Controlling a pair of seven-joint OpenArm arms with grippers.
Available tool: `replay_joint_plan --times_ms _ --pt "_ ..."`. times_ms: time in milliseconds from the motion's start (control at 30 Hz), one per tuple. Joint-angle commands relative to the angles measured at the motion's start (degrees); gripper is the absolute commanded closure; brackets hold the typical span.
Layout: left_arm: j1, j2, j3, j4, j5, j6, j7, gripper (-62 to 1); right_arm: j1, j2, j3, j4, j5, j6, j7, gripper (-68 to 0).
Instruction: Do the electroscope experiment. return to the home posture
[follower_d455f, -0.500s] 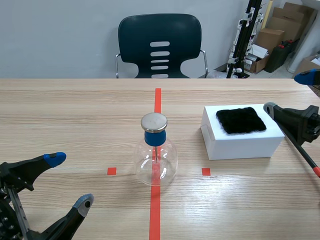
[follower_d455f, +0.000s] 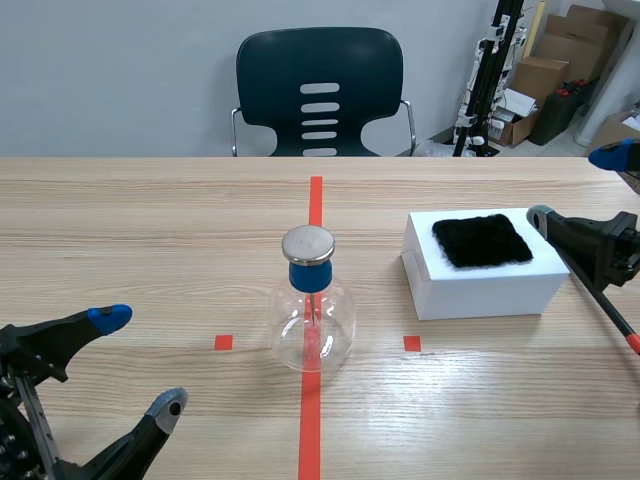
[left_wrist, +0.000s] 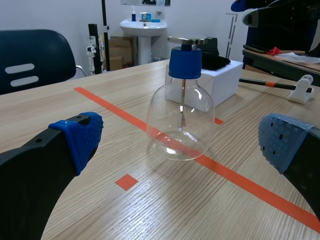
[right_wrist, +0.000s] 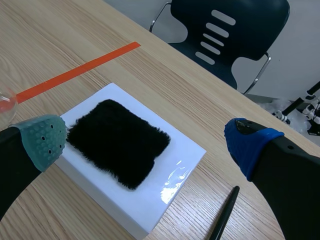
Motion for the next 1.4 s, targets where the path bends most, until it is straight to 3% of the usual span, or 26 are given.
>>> replay_joint_plan --times_ms 0,300,500,633,767,967,1200,1367 --pt "0.0 -0.5 -0.4 1.1 -0.6 -0.4 -0.5 -62.3 1.1 0.5 0.2 0.1 0.8 0.0 1.0 -67.9" --pt "0.0 -0.5 -0.4 1.1 -0.6 -0.8 -0.4 -62.3 0.7 0.5 0.2 0.1 0.9 0.0 0.7 -67.9" --pt "0.0 -0.5 -0.4 1.1 -0.8 -0.8 -0.9 -62.3 -2.6 2.4 1.0 2.8 4.1 -1.2 0.8 -67.9" --pt "0.2 -1.2 -0.7 1.2 -1.6 -0.8 -6.1 -62.3 -9.7 3.3 5.7 8.7 4.0 -3.9 -0.7 -67.9" --pt "1.7 -3.5 -2.1 4.0 -1.6 -0.8 -5.8 -62.3 -19.9 2.9 12.5 16.0 4.0 -6.5 -1.4 -67.9" --pt "6.5 -8.3 -5.6 9.7 -2.1 -0.8 -5.0 -62.3 -34.8 -2.5 23.9 27.5 2.0 -7.1 -2.4 -67.9" --pt "14.2 -14.0 -9.5 18.6 -15.0 -0.8 5.0 -62.3 -45.4 -11.3 31.8 37.4 0.3 -7.1 -1.9 -67.9" --pt "19.5 -16.4 -12.5 24.8 -19.5 -0.8 11.2 -62.3 -50.0 -18.1 33.4 41.6 -6.1 -6.8 1.2 -67.9"
